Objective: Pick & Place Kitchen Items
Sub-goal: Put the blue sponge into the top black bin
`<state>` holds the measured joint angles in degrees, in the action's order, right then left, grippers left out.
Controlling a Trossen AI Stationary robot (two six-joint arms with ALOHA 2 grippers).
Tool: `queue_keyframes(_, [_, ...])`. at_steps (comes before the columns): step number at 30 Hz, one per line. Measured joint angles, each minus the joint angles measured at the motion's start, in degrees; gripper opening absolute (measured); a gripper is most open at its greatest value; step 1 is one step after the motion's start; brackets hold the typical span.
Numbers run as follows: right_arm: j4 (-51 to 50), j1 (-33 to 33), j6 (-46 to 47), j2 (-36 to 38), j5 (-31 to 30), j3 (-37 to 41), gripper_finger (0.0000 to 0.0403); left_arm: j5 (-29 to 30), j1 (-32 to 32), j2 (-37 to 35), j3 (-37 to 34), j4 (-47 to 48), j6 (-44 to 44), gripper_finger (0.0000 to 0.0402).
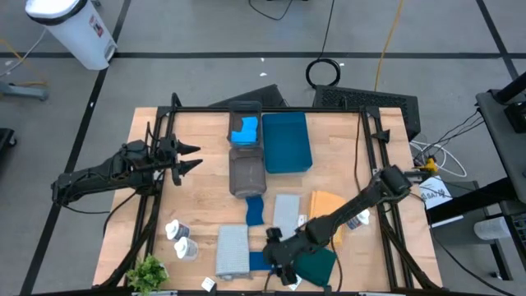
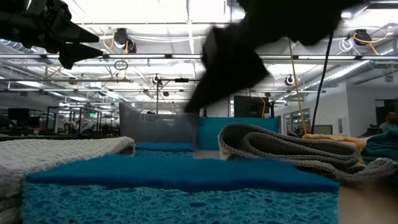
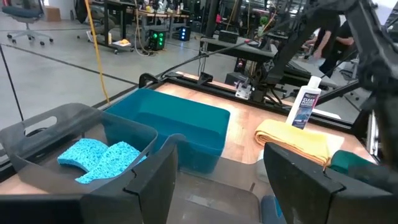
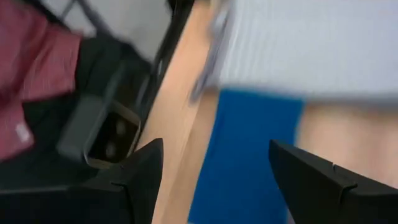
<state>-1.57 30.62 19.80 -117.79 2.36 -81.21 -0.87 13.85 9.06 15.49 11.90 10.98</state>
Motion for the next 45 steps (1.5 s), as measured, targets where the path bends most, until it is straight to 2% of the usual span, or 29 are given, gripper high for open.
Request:
queue_keyframes(6, [-2.31,-1.47,1.82,-3.08,1.16,-0.11,0.0263,-0.02,0.00,0.00,0.00,-0.02,1.19,0.0246])
queue_keyframes(14, [-4.69,-2.87,-0.64,-2.76,1.33,-0.11,0.0263,-0.02,0.00,0.00,0.00,-0.13,0.79,0.0246])
queue_keyframes(17, [-6.62,-3.28,-1.66,-0.78,-0.59,0.05,0.0263,-0.03,0.01,0.00,0.00,-0.13,0.77,0.0246])
queue_keyframes(20, [-8.68,-3.27,-4.04,1.40,-7.13,0.09,0.0263,-0.02,0.00,-0.02,0.00,-0.16,1.17,0.0246])
queue_keyframes(22, [-8.82,-3.25,-4.36,2.12,-8.82,-0.04,0.0263,-0.06,0.01,0.00,0.00,-0.15,1.41,0.0246])
queue_keyframes(37, [-9.37,-3.27,-2.32,-2.12,-6.66,0.04,0.0262,-0.06,0.01,0.00,0.00,-0.15,1.22,0.0246])
queue_keyframes(41, [-9.64,-3.57,-2.43,-2.85,-5.44,-0.07,0.0242,-0.06,0.02,0.00,0.00,-0.17,1.16,0.0246])
queue_keyframes(45, [-9.72,-3.66,-2.80,-2.67,-5.21,-0.04,0.0194,-0.05,0.01,0.00,0.00,-0.15,0.51,0.0246])
